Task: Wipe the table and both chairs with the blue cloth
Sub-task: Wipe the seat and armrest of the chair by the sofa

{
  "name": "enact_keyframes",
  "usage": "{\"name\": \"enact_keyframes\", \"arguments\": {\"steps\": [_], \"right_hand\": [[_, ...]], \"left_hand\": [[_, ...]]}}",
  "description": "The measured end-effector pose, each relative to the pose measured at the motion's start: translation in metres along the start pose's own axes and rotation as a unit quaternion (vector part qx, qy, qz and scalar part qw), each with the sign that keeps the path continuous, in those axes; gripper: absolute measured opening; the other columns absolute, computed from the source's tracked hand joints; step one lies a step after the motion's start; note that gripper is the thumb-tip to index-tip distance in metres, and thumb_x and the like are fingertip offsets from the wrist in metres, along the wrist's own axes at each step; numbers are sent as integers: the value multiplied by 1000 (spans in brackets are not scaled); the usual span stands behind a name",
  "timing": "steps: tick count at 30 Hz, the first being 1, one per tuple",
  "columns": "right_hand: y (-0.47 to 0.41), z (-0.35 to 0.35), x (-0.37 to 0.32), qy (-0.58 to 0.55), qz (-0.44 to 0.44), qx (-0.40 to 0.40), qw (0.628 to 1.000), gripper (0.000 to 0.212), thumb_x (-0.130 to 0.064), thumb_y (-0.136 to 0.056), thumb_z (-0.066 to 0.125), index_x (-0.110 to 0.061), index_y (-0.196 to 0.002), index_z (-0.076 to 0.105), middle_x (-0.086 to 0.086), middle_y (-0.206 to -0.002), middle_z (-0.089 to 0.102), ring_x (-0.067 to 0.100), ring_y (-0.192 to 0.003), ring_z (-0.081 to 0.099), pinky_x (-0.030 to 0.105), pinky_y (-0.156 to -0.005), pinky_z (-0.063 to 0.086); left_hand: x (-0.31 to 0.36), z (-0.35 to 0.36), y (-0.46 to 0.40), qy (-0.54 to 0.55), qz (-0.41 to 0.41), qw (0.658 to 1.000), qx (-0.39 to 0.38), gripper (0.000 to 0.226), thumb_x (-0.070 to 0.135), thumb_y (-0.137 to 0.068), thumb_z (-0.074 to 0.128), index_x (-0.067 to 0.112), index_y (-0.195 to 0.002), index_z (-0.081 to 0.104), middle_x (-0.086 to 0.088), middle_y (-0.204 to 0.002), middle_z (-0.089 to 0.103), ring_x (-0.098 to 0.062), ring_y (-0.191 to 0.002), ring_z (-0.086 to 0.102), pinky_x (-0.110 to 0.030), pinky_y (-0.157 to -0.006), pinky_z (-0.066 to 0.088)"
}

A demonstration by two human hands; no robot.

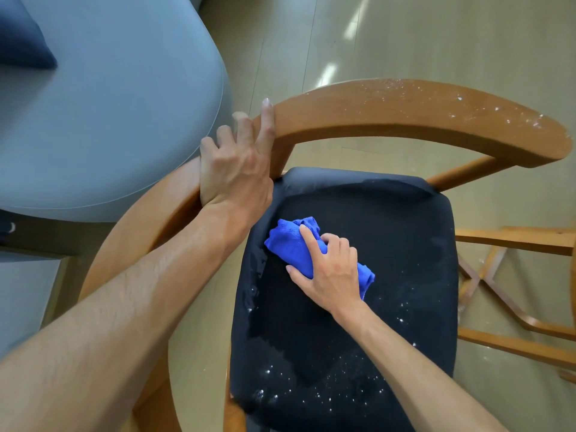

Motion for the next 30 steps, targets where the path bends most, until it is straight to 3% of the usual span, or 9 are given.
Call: {"name": "enact_keyframes", "arguments": {"steps": [4,8,12,16,20,22,26,28,30], "right_hand": [[8,3,-5,11,3,22,1000,63,-59,-74,58,-22,-125,57,9,-84,52,27,-71,48,38,-64,39],[7,3,-1,47,-34,32,998,63,-58,-75,58,-24,-128,53,8,-85,52,28,-81,50,46,-79,44],[20,5,-10,24,-25,-3,999,59,-51,-78,56,-24,-129,50,8,-80,48,24,-63,42,35,-56,37],[97,7,-56,-64,-214,-76,972,61,-28,-62,69,-25,-121,55,5,-73,45,24,-56,38,33,-51,36],[102,11,-72,-55,-354,-100,928,48,-16,-67,61,-28,-113,54,2,-67,39,21,-54,32,33,-51,29],[43,14,-69,-6,-304,-65,950,51,-16,-64,60,-27,-113,53,4,-68,41,22,-55,35,35,-52,26],[-67,13,-57,48,-36,-15,998,54,-31,-57,79,-21,-107,59,7,-68,45,23,-52,40,32,-49,32],[-46,16,-71,36,-39,-15,998,53,-28,-57,78,-21,-106,59,6,-66,43,22,-52,36,32,-49,29],[20,15,-89,-4,-121,-53,991,49,-16,-61,66,-22,-109,60,5,-68,42,22,-54,34,34,-52,25]], "left_hand": [[0,0,0,2,1,1000,-2,90,38,-69,59,15,-147,20,-9,-122,57,-20,-72,54,-29,-59,39],[1,2,-1,-5,1,1000,3,88,34,-67,58,16,-145,22,-8,-119,60,-20,-70,54,-28,-59,37],[1,2,-1,5,10,1000,18,85,32,-68,56,15,-145,25,-9,-118,60,-20,-69,54,-28,-59,39],[0,1,-1,7,5,1000,18,84,33,-71,57,15,-145,23,-9,-117,59,-20,-69,53,-30,-58,39],[3,4,0,-3,5,999,34,80,34,-73,57,16,-145,26,-8,-116,61,-18,-68,53,-29,-57,37],[3,5,-1,-6,11,999,41,79,33,-73,56,17,-145,27,-7,-116,61,-18,-68,54,-30,-57,38],[3,7,-3,-2,7,999,39,79,31,-70,54,19,-144,30,-5,-113,63,-17,-66,54,-29,-55,39],[3,7,-1,-2,-1,1000,29,83,32,-67,57,18,-144,29,-5,-114,62,-18,-67,54,-29,-56,38],[1,4,-1,13,-2,1000,15,87,34,-68,61,16,-145,26,-9,-117,61,-21,-71,55,-31,-58,41]]}}
Point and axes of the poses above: each hand's wrist, its own y-axis away from the middle knuckle, its own z-axis out of the palm, x = y × z, the point moved 3 cm from there along -y, towards the middle knuckle
